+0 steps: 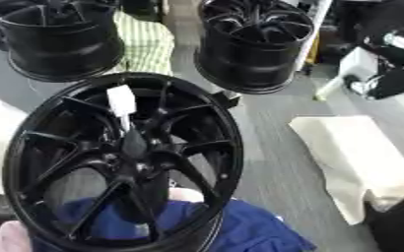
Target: Pull the pin out of the wheel hub.
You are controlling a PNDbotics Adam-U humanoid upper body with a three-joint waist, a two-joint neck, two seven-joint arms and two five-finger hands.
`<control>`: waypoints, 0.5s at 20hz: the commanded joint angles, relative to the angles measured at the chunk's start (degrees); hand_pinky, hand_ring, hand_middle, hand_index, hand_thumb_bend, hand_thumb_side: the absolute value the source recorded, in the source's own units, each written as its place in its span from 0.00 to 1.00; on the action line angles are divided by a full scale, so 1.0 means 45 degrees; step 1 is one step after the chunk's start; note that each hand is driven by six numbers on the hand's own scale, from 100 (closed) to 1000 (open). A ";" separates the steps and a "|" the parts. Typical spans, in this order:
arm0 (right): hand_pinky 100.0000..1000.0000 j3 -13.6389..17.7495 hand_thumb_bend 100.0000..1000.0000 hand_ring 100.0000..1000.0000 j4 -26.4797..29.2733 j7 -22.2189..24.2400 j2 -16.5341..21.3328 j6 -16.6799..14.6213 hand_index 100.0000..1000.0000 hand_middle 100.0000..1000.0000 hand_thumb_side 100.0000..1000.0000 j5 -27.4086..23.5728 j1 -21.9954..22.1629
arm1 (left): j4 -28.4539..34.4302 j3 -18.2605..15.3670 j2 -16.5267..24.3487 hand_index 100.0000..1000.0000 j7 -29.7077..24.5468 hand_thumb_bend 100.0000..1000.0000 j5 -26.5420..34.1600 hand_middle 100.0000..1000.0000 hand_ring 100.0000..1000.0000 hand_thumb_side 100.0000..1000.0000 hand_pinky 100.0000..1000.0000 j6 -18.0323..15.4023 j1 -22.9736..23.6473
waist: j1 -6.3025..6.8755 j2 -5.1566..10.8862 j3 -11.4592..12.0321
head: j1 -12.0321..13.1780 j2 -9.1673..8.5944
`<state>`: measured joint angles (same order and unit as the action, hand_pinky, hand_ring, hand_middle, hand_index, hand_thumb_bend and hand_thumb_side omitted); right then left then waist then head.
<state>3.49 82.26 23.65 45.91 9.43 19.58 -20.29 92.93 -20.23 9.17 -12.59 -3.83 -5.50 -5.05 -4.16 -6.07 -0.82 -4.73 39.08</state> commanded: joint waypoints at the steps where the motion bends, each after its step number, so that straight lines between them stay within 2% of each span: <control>1: 0.59 0.0866 0.12 0.63 -0.0366 -0.0680 -0.0488 -0.0041 0.84 0.70 0.16 0.0700 0.0561 | 0.0216 -0.0073 0.0225 0.87 0.0026 0.14 0.0035 0.50 0.59 0.63 0.54 -0.0077 -0.0136 | 0.0060 0.0069 0.0036 | -0.0088 -0.0185; 4: 0.68 0.1522 0.27 0.76 -0.0201 -0.1306 -0.1362 -0.0004 0.89 0.84 0.30 0.1326 0.1578 | 0.0182 -0.0023 0.0220 0.87 -0.0021 0.14 0.0048 0.50 0.59 0.63 0.54 -0.0116 -0.0145 | 0.0099 0.0066 0.0113 | -0.0260 -0.0136; 6: 0.70 0.1940 0.31 0.79 0.0184 -0.1716 -0.1856 0.0057 0.90 0.89 0.32 0.1686 0.2243 | 0.0165 0.0013 0.0214 0.87 -0.0056 0.14 0.0059 0.50 0.59 0.63 0.54 -0.0136 -0.0146 | 0.0110 0.0082 0.0172 | -0.0364 -0.0088; 10: 0.68 0.2786 0.32 0.79 0.1313 -0.2520 -0.2737 0.0350 0.90 0.92 0.35 0.2072 0.3550 | 0.0138 0.0090 0.0183 0.87 -0.0134 0.14 0.0070 0.50 0.59 0.63 0.54 -0.0146 -0.0119 | 0.0116 0.0141 0.0317 | -0.0564 0.0001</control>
<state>14.22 85.68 13.52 33.07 10.69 28.05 -4.13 92.88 -19.97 9.15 -12.99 -3.56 -6.00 -5.07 -3.70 -6.04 0.68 -6.88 39.17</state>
